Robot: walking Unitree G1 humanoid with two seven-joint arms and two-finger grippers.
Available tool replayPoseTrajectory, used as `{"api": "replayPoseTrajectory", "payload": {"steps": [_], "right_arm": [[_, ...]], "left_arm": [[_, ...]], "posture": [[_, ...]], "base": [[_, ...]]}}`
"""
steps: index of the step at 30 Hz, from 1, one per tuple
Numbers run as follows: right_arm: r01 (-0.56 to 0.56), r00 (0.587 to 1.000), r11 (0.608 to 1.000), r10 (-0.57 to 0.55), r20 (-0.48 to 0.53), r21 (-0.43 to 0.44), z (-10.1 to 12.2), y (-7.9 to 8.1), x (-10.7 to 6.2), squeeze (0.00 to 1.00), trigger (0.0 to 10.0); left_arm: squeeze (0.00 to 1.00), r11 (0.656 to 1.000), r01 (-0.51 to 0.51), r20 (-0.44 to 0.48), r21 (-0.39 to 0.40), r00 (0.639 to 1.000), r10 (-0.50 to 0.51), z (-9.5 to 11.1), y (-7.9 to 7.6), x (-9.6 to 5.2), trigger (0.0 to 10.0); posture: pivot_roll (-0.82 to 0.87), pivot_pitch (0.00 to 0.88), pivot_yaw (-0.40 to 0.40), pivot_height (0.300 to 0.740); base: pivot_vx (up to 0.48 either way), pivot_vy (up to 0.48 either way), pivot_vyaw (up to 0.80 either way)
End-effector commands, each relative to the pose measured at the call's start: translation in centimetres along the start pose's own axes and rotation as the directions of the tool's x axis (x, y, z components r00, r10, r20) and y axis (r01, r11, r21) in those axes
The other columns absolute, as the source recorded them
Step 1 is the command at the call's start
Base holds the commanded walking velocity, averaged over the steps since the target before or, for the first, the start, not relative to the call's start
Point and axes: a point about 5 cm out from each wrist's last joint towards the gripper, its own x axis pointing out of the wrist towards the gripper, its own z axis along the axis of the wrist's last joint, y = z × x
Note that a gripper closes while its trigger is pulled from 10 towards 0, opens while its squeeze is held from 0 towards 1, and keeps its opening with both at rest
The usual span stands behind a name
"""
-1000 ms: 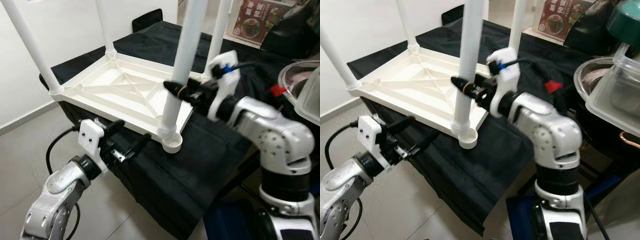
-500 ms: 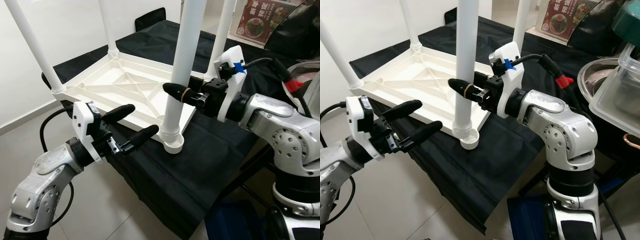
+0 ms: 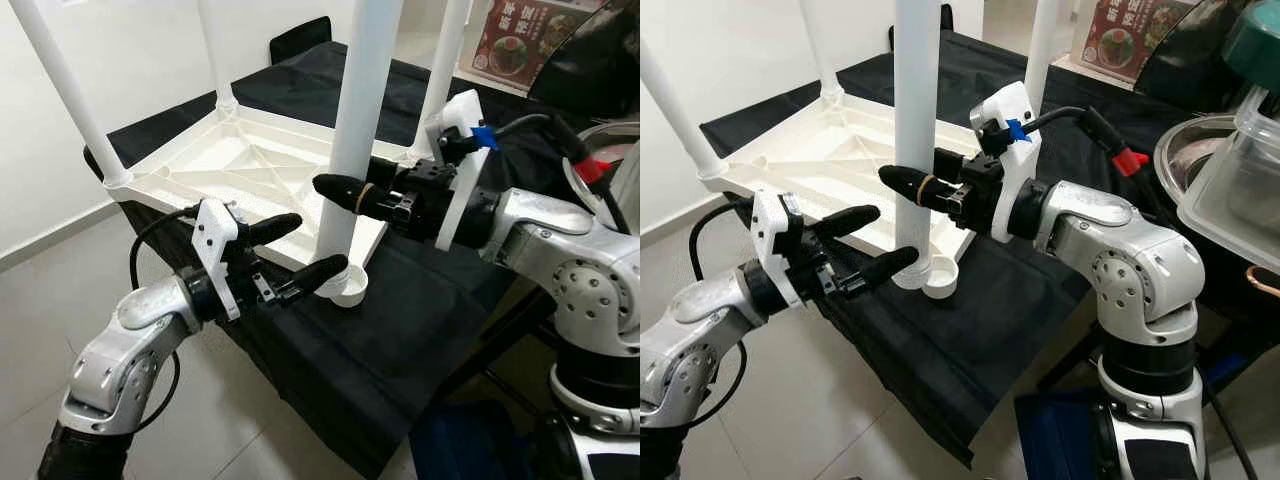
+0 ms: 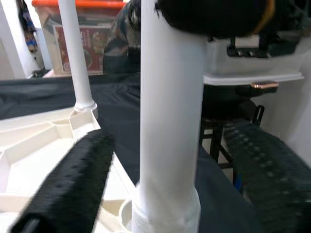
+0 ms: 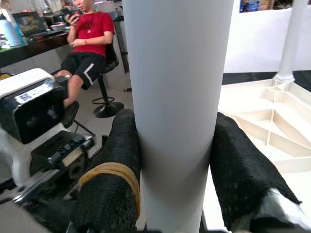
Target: Building children table
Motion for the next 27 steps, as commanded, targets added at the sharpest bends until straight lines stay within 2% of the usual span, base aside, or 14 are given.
{"api": "replayPoseTrajectory", "payload": {"steps": [1,13,14,16,17,18,22,27], "right_arm": [[-0.039,0.999,0.999,0.039,0.006,-0.016,0.4,0.8,0.0,0.00,10.0],[-0.070,0.998,0.998,0.070,0.006,-0.008,0.6,1.3,0.1,0.00,10.0],[-0.071,0.997,0.997,0.071,0.005,-0.008,0.6,1.3,0.1,0.00,10.0],[-0.071,0.997,0.997,0.071,0.005,-0.008,0.6,1.3,0.1,0.00,10.0],[-0.072,0.997,0.997,0.072,0.004,-0.007,0.6,1.3,0.1,0.00,10.0],[-0.072,0.997,0.997,0.072,0.004,-0.006,0.6,1.3,0.1,0.00,10.0],[-0.074,0.997,0.997,0.074,0.000,-0.004,0.5,1.4,0.1,0.00,10.0],[-0.079,0.997,0.997,0.079,0.000,0.000,0.4,1.5,0.2,0.00,10.0]], "left_arm": [[0.00,1.000,0.012,-0.006,0.008,1.000,-0.012,-0.2,-0.2,0.3,0.0],[0.00,0.999,0.046,-0.011,-0.020,0.999,-0.046,-1.2,-0.9,1.2,0.0],[0.00,0.999,0.036,-0.009,-0.010,0.999,-0.036,-1.2,-0.7,1.4,2.5],[0.00,0.999,0.036,-0.009,-0.010,0.999,-0.036,-1.2,-0.7,1.4,2.5],[0.00,0.999,0.035,-0.007,-0.010,0.999,-0.035,-1.2,-0.6,1.5,10.0],[1.00,0.999,0.049,0.001,-0.012,0.999,-0.049,-1.0,-0.7,1.6,10.0],[1.00,0.997,0.079,0.014,-0.021,0.997,-0.079,-0.8,-1.0,1.8,10.0],[1.00,0.997,0.069,0.019,-0.016,0.997,-0.069,-0.7,-0.9,1.8,10.0]], "posture": [[-0.05,0.079,-0.005,0.740],[-0.06,0.078,-0.008,0.740],[-0.06,0.079,-0.007,0.740],[-0.06,0.079,-0.007,0.740],[-0.06,0.077,-0.007,0.740],[-0.06,0.079,-0.008,0.740],[-0.06,0.077,-0.010,0.740],[-0.06,0.077,-0.010,0.740]], "base": [[0.000,0.000,0.00],[0.000,0.000,0.00],[0.000,0.000,0.00],[0.000,0.000,0.00],[0.000,0.000,0.00],[0.000,0.000,0.00],[0.000,0.000,0.00],[0.000,0.000,0.00]]}}
